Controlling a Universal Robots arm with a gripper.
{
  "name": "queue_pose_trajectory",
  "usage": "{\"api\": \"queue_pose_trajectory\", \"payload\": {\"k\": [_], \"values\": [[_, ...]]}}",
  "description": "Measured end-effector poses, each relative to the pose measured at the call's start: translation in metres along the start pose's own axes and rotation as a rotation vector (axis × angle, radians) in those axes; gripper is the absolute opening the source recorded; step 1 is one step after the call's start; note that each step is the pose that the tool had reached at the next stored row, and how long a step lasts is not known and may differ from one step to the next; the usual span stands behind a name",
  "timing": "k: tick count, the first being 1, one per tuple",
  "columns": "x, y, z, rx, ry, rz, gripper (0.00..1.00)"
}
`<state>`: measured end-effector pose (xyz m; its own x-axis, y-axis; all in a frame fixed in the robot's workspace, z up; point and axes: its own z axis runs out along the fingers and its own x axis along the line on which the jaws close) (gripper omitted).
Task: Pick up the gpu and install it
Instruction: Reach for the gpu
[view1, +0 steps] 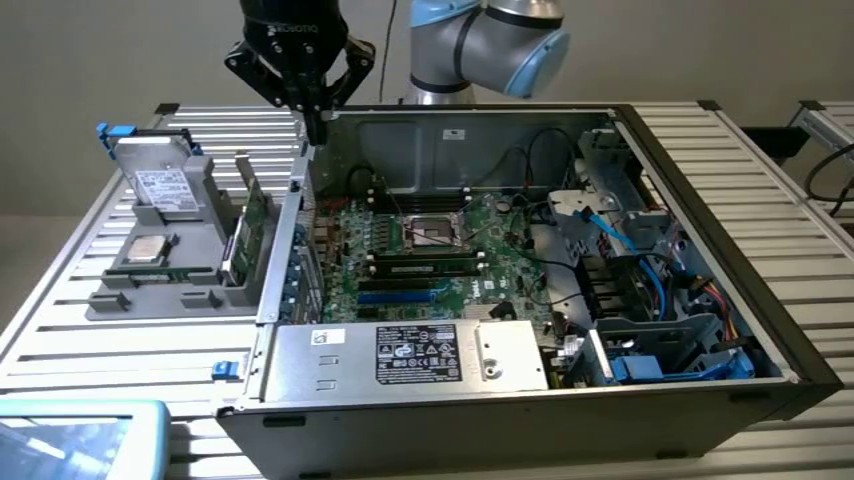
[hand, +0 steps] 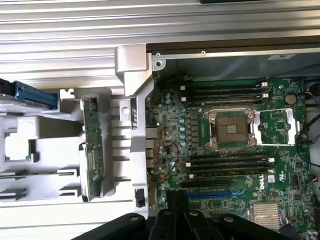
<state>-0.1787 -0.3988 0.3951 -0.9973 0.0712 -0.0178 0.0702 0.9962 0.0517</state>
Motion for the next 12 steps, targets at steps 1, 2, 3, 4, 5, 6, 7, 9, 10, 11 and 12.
{"api": "queue_pose_trajectory", "payload": {"k": [1,2,3,4,5,6,7,9,10,11,12], "values": [[0.005,-0.0003,-0.0001,-0.0011,0.0003,0.000,0.12],[0.009,-0.0007,-0.0001,-0.0019,0.0004,0.000,0.12],[0.014,-0.0010,-0.0001,-0.0027,0.0007,0.000,0.12],[0.018,-0.0013,-0.0001,-0.0033,0.0010,0.000,0.12],[0.023,-0.0016,-0.0001,-0.0038,0.0014,0.000,0.12],[0.027,-0.0019,0.0000,-0.0045,0.0018,0.000,0.12],[0.032,-0.0023,0.0001,-0.0050,0.0024,0.000,0.12],[0.041,-0.0029,0.0004,-0.0061,0.0038,0.000,0.12],[0.046,-0.0033,0.0005,-0.0066,0.0046,0.000,0.12],[0.050,-0.0036,0.0007,-0.0070,0.0053,0.001,0.12],[0.055,-0.0040,0.0009,-0.0076,0.0060,0.001,0.12]]}}
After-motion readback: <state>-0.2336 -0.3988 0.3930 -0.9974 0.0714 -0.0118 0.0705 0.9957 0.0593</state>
